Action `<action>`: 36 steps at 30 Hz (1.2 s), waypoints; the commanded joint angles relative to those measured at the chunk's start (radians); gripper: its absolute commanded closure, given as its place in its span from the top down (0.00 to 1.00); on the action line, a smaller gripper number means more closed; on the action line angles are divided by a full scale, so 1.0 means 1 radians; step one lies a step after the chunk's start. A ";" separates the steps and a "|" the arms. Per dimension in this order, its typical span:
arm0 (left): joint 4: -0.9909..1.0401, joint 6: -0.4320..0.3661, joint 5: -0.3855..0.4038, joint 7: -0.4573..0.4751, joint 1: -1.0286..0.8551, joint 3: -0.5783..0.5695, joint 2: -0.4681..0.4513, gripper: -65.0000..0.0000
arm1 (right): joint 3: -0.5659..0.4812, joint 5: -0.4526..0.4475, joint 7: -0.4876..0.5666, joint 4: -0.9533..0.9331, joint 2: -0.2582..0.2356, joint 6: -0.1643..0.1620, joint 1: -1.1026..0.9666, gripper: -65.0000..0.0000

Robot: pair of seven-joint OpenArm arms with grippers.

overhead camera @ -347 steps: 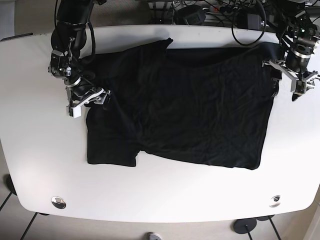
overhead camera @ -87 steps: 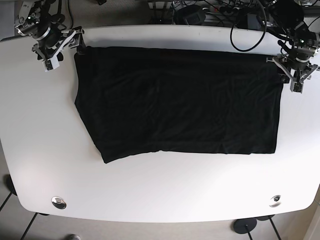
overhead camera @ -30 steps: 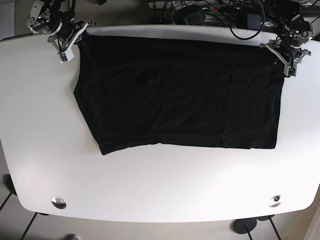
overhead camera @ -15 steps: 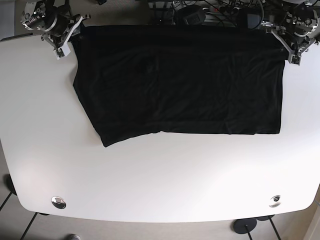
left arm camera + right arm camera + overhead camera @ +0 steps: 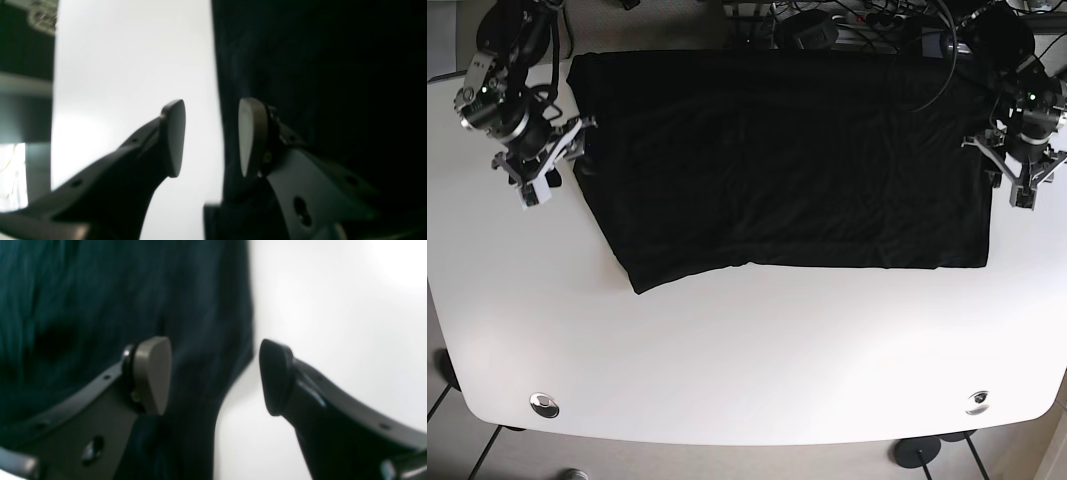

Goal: Fold the T-shirt properly
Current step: 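Grasp the shirt hem with both grippers and fold it toward the collar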

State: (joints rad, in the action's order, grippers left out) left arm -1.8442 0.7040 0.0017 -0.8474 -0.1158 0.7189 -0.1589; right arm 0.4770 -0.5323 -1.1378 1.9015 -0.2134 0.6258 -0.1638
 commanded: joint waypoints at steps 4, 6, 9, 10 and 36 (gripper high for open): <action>0.090 -0.006 0.011 0.027 0.164 -0.051 -0.021 0.37 | -0.130 0.097 0.026 -0.239 -0.033 -0.014 0.310 0.61; 0.150 -0.042 0.013 0.053 0.230 -0.051 -0.021 0.37 | -0.172 0.162 0.086 -0.376 -0.033 -0.010 0.422 0.61; 0.220 -0.099 0.013 0.127 0.272 -0.051 -0.021 0.37 | -0.228 0.203 0.169 -0.561 -0.033 -0.010 0.531 0.61; 0.246 -0.119 0.013 0.173 0.278 -0.051 -0.021 0.37 | -0.251 0.202 0.221 -0.656 -0.037 -0.010 0.568 0.61; 0.904 -0.355 0.021 0.299 0.515 -0.175 -0.184 0.75 | -0.387 0.192 0.443 -1.049 0.007 -0.011 0.686 0.08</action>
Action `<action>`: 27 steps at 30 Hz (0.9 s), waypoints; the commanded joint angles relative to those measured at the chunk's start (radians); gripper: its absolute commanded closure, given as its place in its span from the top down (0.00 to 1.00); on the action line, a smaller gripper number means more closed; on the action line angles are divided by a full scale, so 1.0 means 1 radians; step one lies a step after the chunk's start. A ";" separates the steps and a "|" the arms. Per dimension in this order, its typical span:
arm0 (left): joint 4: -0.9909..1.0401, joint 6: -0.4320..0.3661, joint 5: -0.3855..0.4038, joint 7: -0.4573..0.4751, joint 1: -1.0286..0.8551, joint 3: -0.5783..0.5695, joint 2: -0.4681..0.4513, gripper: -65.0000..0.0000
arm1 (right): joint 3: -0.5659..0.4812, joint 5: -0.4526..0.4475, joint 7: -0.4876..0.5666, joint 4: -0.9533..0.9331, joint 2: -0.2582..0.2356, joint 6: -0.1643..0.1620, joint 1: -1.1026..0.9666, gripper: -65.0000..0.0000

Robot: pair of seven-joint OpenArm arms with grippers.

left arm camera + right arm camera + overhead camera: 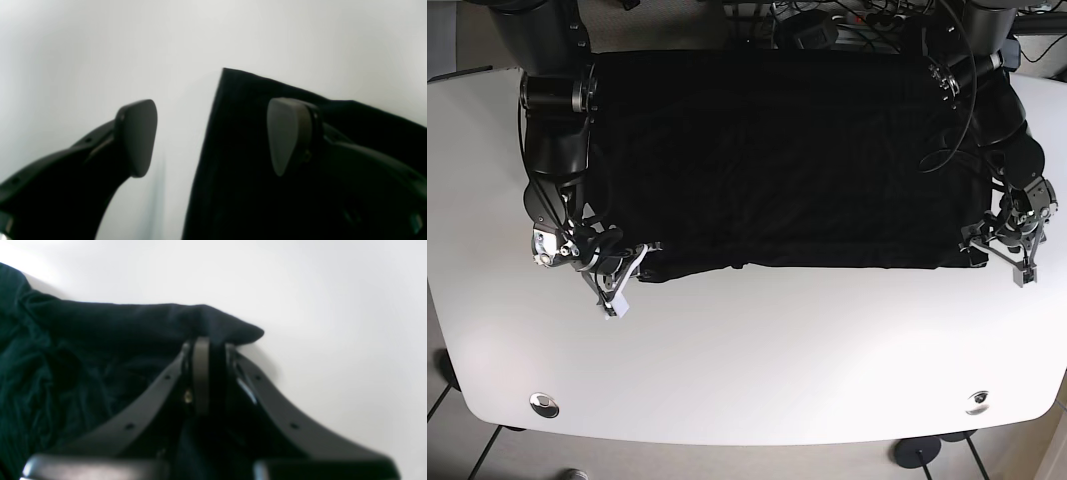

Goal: Fold the T-shirt properly
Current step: 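Grasp the shirt hem with both grippers and fold it toward the collar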

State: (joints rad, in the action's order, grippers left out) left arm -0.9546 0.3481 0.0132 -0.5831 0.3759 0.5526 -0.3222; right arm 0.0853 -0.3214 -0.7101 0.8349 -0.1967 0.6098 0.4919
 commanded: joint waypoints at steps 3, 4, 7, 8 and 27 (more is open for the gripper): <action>0.069 0.001 0.009 0.061 0.025 -0.058 -0.021 0.74 | 0.005 -0.018 0.016 0.017 -0.008 0.005 0.031 0.08; 0.072 0.001 0.009 0.061 0.025 -0.068 -0.021 0.74 | 0.005 -0.018 0.017 0.017 -0.008 0.005 0.031 0.08; 0.072 0.003 0.009 0.061 0.022 -0.076 -0.018 0.61 | 0.006 -0.020 0.017 0.028 -0.008 0.005 0.031 0.08; 0.072 0.007 0.009 0.062 0.021 -0.076 -0.018 0.50 | 0.017 -0.020 0.020 0.051 -0.008 0.003 0.027 0.07; -0.596 0.260 0.011 -0.170 -0.153 0.125 0.064 0.00 | 0.213 -0.020 -0.283 0.743 0.021 0.002 -0.212 0.03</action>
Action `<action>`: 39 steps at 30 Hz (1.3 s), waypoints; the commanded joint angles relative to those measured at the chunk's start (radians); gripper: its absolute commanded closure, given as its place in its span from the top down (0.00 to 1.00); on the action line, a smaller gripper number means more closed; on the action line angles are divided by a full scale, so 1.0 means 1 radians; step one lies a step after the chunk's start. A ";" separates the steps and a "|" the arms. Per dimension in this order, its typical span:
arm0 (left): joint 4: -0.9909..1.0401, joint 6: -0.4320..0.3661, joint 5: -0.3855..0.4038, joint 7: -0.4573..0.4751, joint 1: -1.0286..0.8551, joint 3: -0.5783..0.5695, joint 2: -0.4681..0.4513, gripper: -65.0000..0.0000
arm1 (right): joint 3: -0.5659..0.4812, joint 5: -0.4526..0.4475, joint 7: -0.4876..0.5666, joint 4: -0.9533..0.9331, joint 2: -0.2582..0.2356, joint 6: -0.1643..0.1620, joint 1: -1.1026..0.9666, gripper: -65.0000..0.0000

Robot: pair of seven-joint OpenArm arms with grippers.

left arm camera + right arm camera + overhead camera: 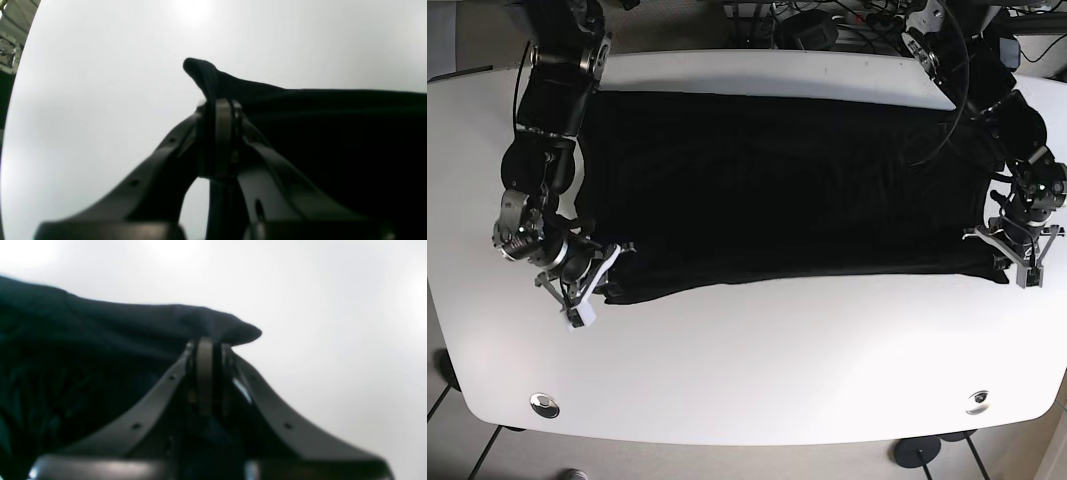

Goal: Fold the T-shirt properly
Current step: 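Grasp the shirt hem with both grippers and fold it toward the collar, then lay the folded hem down and release with both grippers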

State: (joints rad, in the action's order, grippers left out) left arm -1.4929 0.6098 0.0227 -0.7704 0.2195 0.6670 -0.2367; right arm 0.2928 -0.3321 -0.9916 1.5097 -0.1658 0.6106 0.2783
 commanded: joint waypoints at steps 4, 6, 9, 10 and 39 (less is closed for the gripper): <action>-0.151 0.034 0.001 0.015 -0.101 0.072 0.017 0.00 | 0.009 -0.009 -0.054 0.285 -0.008 0.001 -0.158 0.03; -0.159 0.051 0.001 0.015 -0.148 0.081 0.017 0.00 | 0.009 -0.009 -0.054 0.360 -0.008 0.001 -0.236 0.03; -0.157 0.069 0.001 0.015 -0.223 0.141 0.018 0.00 | 0.016 -0.009 -0.052 0.420 -0.008 0.001 -0.367 0.03; -0.154 0.088 0.001 0.015 -0.240 0.158 0.018 0.00 | 0.049 -0.011 -0.052 0.421 0.001 0.007 -0.403 0.03; -0.311 0.088 -0.004 0.015 -0.407 0.043 0.059 0.54 | 0.089 -0.281 -0.056 0.478 0.036 -0.013 -0.488 0.60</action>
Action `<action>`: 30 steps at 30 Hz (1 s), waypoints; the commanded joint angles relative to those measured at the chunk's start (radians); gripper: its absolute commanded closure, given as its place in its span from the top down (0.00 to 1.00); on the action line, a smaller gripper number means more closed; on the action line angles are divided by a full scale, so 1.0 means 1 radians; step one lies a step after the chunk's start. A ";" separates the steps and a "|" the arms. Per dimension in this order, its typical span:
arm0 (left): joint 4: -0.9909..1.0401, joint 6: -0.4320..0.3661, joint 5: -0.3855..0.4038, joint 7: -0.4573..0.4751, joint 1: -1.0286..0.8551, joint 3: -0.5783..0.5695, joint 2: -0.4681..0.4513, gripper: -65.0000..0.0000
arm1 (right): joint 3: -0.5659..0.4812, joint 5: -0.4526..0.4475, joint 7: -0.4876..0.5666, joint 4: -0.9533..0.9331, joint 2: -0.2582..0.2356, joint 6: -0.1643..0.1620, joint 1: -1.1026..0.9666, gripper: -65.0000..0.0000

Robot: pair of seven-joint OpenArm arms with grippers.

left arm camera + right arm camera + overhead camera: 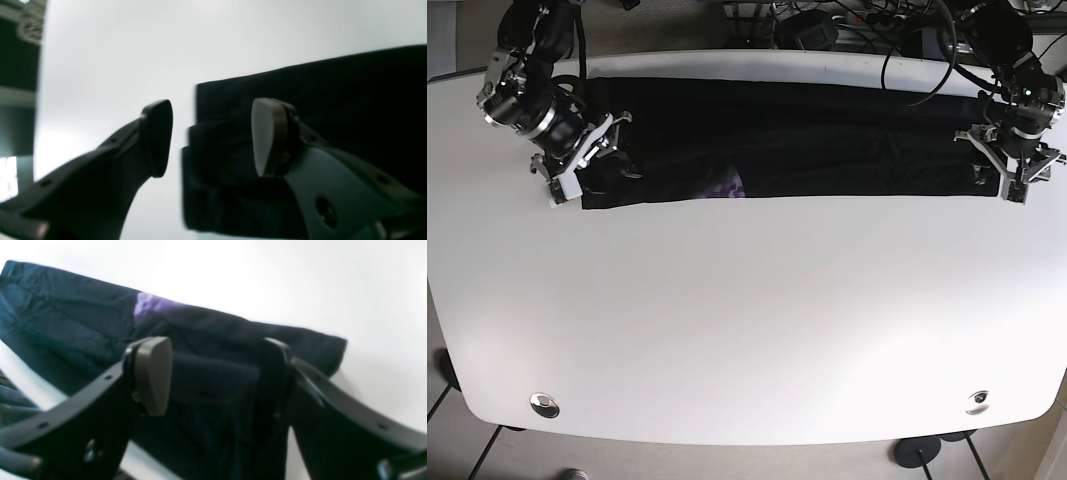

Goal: Fold the T-shirt properly
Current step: 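Lay the folded hem down and release with both grippers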

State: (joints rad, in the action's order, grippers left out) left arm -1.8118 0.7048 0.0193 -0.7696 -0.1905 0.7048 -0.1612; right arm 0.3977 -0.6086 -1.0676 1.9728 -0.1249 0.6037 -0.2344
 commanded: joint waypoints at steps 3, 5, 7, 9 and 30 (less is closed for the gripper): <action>0.090 -0.007 0.000 0.017 0.006 0.002 -0.016 0.48 | -0.069 0.031 0.020 -0.034 -0.009 -0.035 0.069 0.60; 0.149 -0.007 0.000 0.019 0.006 0.002 -0.018 0.40 | -0.081 0.036 0.005 -0.086 -0.009 -0.037 0.092 0.60; 0.209 -0.007 0.000 0.020 0.009 0.002 -0.022 0.38 | -0.078 0.036 -0.058 -0.158 -0.009 -0.037 0.126 0.60; 0.257 -0.007 0.003 0.022 0.009 0.006 -0.025 0.38 | -0.076 0.031 -0.095 -0.188 -0.011 -0.035 0.108 0.60; 0.277 -0.007 0.001 0.022 0.010 0.000 -0.045 0.38 | 0.103 -0.285 -0.164 0.035 -0.097 -0.026 -0.168 0.43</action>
State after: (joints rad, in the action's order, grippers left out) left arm -1.5322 0.7002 0.0490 -0.7170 -0.1799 0.7048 -0.1947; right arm 0.4995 -0.8845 -1.2430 1.9903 -0.2131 0.5758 -0.4030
